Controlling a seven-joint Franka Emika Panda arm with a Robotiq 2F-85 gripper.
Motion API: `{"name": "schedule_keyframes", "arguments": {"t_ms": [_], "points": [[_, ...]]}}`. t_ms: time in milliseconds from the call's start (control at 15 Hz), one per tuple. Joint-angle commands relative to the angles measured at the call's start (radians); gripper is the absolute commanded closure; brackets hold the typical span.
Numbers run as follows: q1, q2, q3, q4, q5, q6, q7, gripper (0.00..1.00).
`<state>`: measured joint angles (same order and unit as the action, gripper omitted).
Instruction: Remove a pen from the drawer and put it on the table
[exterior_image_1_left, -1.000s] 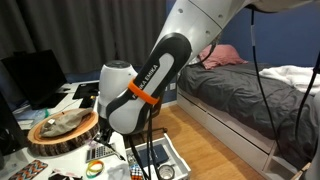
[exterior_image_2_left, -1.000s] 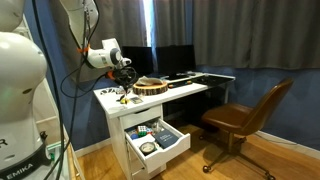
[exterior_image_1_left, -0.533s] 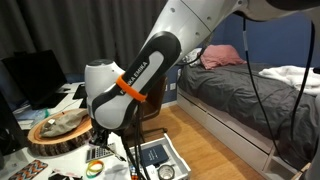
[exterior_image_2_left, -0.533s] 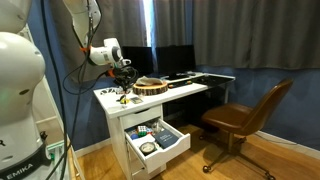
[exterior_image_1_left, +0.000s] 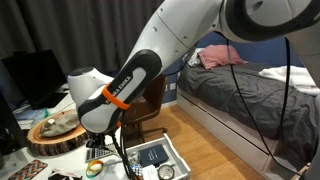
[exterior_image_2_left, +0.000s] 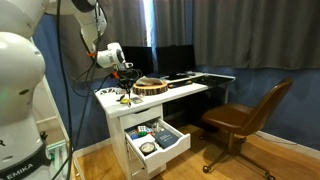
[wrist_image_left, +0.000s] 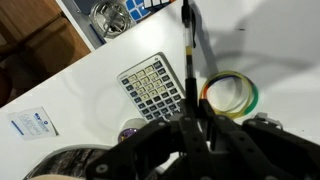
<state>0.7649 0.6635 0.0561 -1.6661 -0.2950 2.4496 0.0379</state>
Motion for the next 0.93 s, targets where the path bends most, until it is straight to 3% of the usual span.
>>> {"name": "schedule_keyframes", "arguments": {"t_ms": [0,333,400,467,600,867], "points": [[-0.001,0.098,0.025,0.154,-0.045,-0.103,-0.021,0.97],[0.008,0.191,0.027,0.281,-0.085,-0.122,-0.076,0.97],[0.008,0.206,0.027,0.302,-0.088,-0.119,-0.082,0.85],[0.012,0.221,0.022,0.322,-0.099,-0.115,-0.089,0.62],[0.014,0.244,0.023,0.357,-0.105,-0.107,-0.101,0.58],[0.014,0.246,0.037,0.388,-0.085,-0.102,-0.099,0.31]]}}
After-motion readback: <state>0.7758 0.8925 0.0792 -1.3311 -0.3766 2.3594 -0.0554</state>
